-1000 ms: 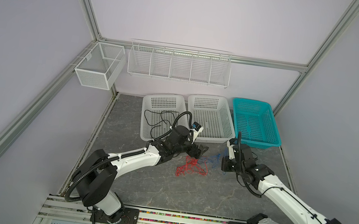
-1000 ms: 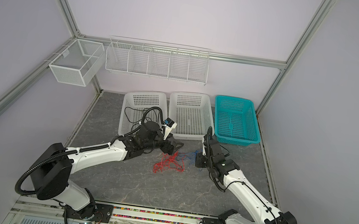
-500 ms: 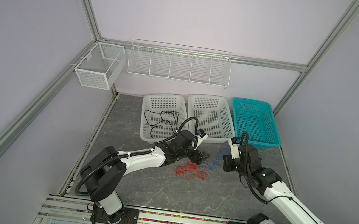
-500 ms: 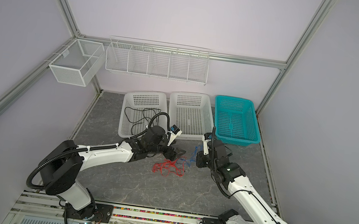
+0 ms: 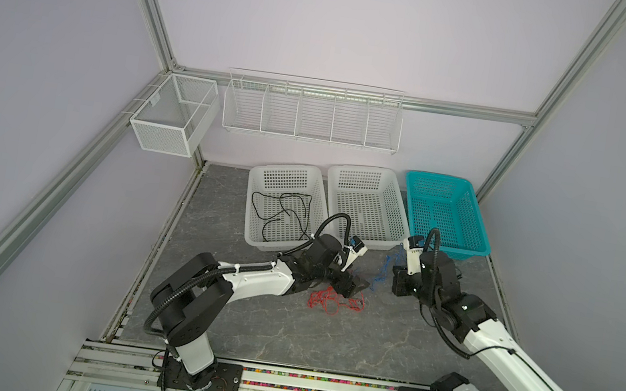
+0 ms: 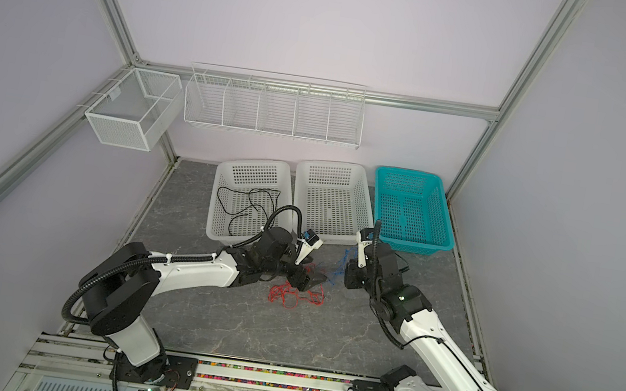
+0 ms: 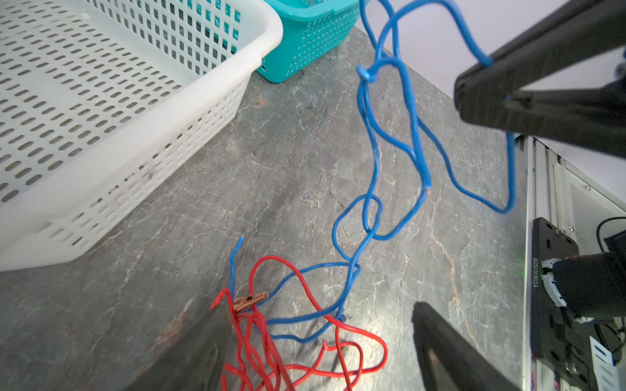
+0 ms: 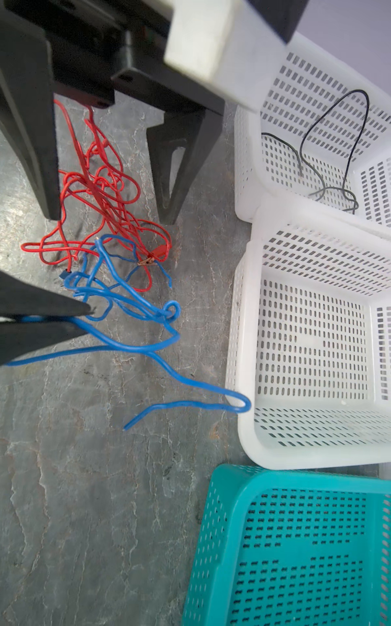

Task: Untangle the cables

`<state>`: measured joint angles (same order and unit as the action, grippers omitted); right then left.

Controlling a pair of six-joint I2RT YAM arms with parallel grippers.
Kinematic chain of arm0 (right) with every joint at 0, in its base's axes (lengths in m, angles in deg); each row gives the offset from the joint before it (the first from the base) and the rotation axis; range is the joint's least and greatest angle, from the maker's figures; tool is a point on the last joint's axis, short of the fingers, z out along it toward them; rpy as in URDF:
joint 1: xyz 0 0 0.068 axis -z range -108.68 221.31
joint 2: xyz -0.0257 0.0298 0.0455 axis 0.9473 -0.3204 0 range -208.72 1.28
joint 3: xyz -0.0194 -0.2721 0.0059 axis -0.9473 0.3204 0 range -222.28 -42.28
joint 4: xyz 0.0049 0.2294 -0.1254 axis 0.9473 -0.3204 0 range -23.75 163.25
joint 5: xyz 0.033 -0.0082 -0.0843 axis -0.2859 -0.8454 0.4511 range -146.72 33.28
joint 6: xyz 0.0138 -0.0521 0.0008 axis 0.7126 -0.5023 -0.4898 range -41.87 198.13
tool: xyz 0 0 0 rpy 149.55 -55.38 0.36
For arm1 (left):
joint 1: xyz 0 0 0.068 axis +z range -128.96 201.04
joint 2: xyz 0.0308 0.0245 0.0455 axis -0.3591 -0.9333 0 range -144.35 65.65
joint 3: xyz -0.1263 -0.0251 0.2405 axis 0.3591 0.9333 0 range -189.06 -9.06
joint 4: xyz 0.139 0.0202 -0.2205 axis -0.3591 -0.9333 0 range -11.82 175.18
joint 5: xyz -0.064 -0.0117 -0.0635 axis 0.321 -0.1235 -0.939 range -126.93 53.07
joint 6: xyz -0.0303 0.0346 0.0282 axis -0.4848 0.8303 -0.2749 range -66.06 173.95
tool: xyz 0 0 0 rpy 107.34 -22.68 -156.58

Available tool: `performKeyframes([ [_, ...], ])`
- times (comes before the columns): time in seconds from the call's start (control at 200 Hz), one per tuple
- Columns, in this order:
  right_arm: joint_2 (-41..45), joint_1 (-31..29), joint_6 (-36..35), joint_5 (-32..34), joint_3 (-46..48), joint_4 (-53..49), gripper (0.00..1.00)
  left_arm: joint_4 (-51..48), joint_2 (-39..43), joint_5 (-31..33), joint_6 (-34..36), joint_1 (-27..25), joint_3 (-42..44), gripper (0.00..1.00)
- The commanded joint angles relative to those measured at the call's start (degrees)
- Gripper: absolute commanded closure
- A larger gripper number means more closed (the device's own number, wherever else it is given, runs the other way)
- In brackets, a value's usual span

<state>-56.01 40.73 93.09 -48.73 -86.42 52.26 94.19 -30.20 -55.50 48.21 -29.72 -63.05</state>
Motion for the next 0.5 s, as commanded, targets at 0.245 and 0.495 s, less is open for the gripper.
performKeyframes([
  [0.245, -2.28, -0.51, -0.37, -1.72, -2.92, 5.61, 0.93, 6.83, -4.15, 0.25, -2.26, -0.87, -0.04, 0.26],
  [0.495, -3.36, -0.52, -0.49, -3.15, -4.02, 5.00, 0.93, 8.39, -5.59, 3.72, -2.23, -0.93, -1.48, 0.48],
])
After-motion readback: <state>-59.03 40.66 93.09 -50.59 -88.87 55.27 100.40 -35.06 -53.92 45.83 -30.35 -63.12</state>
